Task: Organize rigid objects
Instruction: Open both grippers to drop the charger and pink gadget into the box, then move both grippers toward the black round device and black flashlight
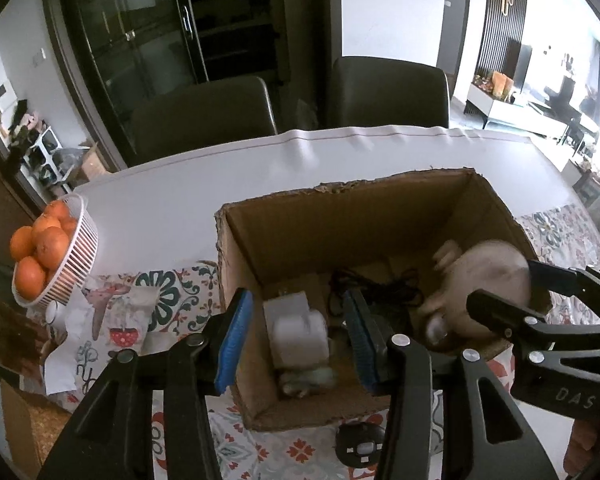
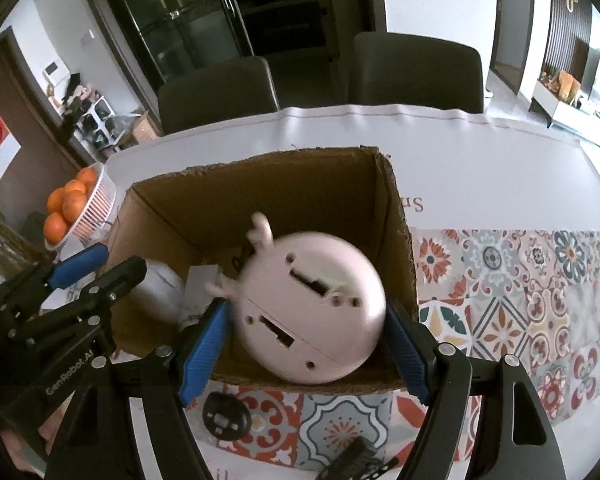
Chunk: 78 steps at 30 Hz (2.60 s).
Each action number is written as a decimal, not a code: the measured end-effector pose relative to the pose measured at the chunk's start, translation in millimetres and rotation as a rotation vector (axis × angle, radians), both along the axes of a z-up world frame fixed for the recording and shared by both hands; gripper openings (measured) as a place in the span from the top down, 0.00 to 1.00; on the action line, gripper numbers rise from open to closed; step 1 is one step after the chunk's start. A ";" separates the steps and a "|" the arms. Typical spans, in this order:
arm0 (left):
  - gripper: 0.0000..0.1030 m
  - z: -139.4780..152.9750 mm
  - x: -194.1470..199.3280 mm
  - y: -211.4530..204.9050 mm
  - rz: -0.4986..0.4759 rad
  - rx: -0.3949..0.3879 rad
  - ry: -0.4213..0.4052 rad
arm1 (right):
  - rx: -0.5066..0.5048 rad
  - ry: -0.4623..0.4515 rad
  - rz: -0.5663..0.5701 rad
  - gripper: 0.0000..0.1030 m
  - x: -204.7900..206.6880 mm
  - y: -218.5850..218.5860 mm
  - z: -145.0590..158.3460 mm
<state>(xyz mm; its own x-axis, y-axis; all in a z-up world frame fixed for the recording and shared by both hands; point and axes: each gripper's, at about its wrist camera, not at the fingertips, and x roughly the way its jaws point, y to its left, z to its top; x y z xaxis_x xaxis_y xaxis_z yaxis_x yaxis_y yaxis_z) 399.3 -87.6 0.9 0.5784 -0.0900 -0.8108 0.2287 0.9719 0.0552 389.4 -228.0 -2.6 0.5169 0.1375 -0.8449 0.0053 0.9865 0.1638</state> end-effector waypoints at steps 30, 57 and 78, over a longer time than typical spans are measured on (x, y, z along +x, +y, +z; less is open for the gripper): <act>0.50 36.4 -82.6 6.9 -0.020 -0.028 -0.120 | -0.092 -0.178 -0.062 0.26 -84.9 1.4 43.9; 0.45 -14.9 -135.3 7.9 -0.097 -0.051 -0.065 | -0.135 -0.172 -0.166 0.26 -154.0 4.5 5.0; 0.34 -74.1 -147.6 4.6 -0.147 -0.037 -0.047 | -0.060 -0.169 -0.294 0.25 -184.6 -3.9 -60.5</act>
<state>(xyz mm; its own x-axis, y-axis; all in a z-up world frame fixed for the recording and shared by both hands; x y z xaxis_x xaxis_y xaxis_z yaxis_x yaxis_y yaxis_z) 251.6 -83.0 -73.2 0.5941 -0.2057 -0.7777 0.3668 0.9297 0.0343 204.9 -231.9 -63.1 0.6608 -0.0852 -0.7457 0.2684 0.9547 0.1288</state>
